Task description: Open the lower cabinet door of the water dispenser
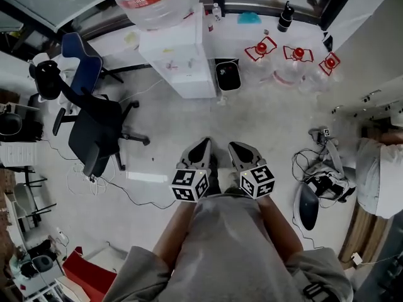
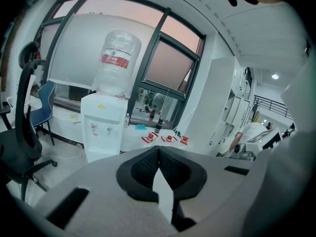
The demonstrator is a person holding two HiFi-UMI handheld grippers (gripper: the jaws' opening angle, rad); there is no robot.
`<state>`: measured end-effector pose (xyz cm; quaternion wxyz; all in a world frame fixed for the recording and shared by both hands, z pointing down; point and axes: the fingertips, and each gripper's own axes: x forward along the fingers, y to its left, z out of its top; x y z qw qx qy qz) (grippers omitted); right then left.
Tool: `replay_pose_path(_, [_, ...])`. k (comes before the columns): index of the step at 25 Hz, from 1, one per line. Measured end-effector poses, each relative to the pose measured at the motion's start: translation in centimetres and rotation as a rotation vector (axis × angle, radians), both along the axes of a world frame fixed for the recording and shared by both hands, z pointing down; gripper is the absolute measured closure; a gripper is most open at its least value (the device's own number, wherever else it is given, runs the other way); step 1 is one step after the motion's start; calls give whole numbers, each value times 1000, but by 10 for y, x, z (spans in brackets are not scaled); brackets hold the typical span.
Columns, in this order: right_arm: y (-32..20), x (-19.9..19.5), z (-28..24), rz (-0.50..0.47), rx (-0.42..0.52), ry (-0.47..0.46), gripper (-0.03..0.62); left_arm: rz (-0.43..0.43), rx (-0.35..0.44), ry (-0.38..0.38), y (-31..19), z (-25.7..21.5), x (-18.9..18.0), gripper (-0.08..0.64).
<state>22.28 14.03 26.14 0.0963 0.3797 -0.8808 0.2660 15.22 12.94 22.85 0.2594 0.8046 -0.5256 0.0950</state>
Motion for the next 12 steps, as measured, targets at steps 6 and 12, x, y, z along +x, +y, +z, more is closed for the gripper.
replay_pose_path(6, [-56, -28, 15, 8, -36, 18, 581, 25, -43, 2, -55, 17, -23, 553])
replay_pose_path(12, [-100, -67, 30, 34, -87, 41, 581, 63, -111, 14, -95, 36, -54, 552])
